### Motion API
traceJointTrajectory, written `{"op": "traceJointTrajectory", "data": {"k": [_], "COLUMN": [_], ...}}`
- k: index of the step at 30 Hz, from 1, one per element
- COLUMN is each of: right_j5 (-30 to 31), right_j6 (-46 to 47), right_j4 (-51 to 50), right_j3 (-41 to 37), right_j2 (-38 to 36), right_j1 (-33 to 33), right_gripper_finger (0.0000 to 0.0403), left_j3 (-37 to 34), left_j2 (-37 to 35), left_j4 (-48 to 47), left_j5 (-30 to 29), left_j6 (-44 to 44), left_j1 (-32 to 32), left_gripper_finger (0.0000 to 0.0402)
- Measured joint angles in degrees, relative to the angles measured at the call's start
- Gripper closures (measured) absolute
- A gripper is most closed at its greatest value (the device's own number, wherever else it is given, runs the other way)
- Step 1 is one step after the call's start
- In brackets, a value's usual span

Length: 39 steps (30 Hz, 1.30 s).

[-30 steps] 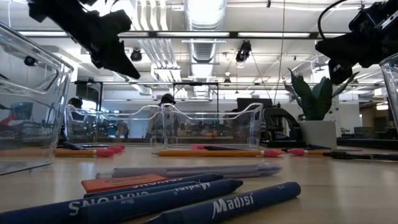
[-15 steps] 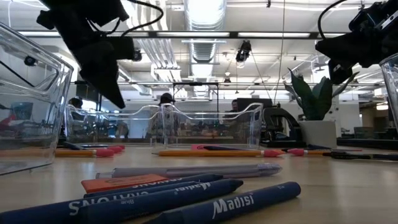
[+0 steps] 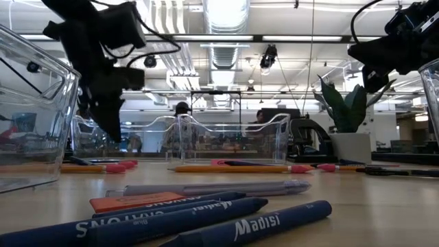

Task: Sort crayons/erasers/pens/pencils in bins
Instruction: Put the orange pencil into the top left transparent bin

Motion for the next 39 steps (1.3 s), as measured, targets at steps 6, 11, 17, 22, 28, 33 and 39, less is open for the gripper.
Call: {"op": "traceJointTrajectory", "data": {"k": [6, 11, 17, 22, 28, 33, 39], "right_j5": [0.01, 0.01, 0.01, 0.00, 0.01, 0.00, 0.00], "right_j6": [0.00, -0.02, 0.00, 0.00, 0.00, -0.01, 0.00], "right_j4": [0.00, 0.00, 0.00, 0.00, 0.00, 0.00, 0.00], "right_j3": [-0.01, -0.01, 0.00, 0.01, -0.01, 0.00, -0.01], "right_j2": [0.00, 0.00, 0.00, 0.00, 0.00, 0.00, 0.00], "right_j1": [0.01, 0.01, -0.01, 0.00, 0.01, 0.00, -0.01], "right_gripper_finger": [0.0380, 0.0380, 0.0380, 0.0380, 0.0380, 0.0380, 0.0380], "left_j3": [-0.04, -0.04, -0.20, -0.88, -0.91, -1.06, -2.11], "left_j2": [3.82, 4.65, 6.34, 8.39, 7.68, 5.79, 6.59], "left_j4": [-0.15, -0.54, -0.49, -0.12, -0.31, -0.50, -0.32], "left_j5": [-0.84, -3.71, -3.94, -4.37, -4.48, -5.41, -6.84], "left_j6": [-3.59, -7.10, -7.05, -7.04, -7.03, -6.99, -7.06], "left_j1": [0.10, 0.53, 0.85, 0.83, 0.85, 0.87, 0.87], "left_gripper_finger": [0.0401, 0.0381, 0.0309, 0.0278, 0.0276, 0.0276, 0.0276]}}
